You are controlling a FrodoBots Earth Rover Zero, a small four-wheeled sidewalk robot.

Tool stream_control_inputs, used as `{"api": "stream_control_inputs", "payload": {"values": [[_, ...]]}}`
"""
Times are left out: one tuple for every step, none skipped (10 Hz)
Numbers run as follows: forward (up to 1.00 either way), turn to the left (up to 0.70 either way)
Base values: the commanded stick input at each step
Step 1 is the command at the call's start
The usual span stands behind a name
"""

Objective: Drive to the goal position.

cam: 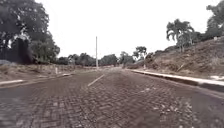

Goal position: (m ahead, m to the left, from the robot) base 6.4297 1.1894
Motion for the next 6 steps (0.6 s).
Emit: {"api": "stream_control_inputs", "payload": {"values": [[1.0, 0.0], [1.0, 0.0], [1.0, 0.0], [1.0, 0.0], [1.0, 0.0], [1.0, 0.0]]}}
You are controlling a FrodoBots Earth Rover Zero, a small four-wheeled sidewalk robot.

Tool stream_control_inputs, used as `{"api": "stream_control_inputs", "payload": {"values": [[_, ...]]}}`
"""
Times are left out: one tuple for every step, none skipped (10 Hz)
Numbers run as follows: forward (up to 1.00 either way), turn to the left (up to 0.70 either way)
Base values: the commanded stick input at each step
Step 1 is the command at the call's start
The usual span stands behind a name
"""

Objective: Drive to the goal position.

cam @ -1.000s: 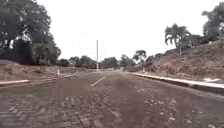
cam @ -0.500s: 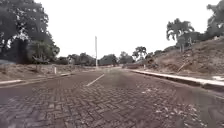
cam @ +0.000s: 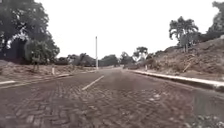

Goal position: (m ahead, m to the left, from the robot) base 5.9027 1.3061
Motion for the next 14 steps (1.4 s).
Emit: {"api": "stream_control_inputs", "payload": {"values": [[1.0, 0.0], [1.0, 0.0], [1.0, 0.0], [1.0, 0.0], [1.0, 0.0], [1.0, 0.0], [1.0, 0.0], [1.0, 0.0], [1.0, 0.0], [1.0, 0.0], [1.0, 0.0], [1.0, 0.0], [1.0, 0.0], [1.0, 0.0]]}}
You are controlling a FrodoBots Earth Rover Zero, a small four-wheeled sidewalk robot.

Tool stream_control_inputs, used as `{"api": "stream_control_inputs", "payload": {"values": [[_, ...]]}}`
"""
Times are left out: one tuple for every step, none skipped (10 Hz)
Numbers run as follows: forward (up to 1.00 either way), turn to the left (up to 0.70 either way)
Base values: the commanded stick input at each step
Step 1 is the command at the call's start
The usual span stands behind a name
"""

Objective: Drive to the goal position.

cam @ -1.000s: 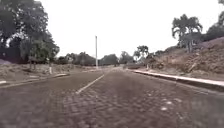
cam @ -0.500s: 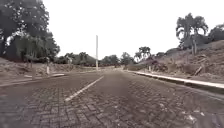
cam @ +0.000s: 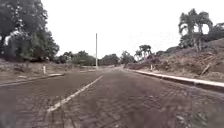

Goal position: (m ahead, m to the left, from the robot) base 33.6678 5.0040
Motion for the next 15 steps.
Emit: {"api": "stream_control_inputs", "payload": {"values": [[1.0, 0.0], [1.0, 0.0], [1.0, 0.0], [1.0, 0.0], [1.0, 0.0], [1.0, 0.0], [1.0, 0.0], [1.0, 0.0], [1.0, 0.0], [1.0, 0.0], [1.0, 0.0], [1.0, 0.0], [1.0, 0.0], [1.0, 0.0], [1.0, 0.0]]}}
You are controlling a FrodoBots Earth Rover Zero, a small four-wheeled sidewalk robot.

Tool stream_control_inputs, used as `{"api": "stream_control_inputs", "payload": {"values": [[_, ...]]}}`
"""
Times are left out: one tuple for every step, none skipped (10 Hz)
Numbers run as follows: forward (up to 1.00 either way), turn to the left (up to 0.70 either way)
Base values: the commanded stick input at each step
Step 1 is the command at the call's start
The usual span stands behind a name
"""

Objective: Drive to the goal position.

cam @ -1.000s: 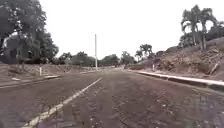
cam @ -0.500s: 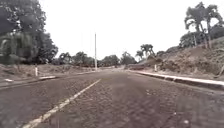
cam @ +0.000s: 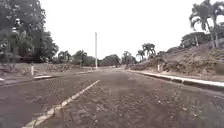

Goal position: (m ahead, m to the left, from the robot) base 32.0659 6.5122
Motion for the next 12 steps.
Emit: {"api": "stream_control_inputs", "payload": {"values": [[1.0, 0.0], [1.0, 0.0], [1.0, 0.0], [1.0, 0.0], [1.0, 0.0], [1.0, 0.0], [1.0, 0.0], [1.0, 0.0], [1.0, 0.0], [1.0, 0.0], [1.0, 0.0], [1.0, 0.0]]}}
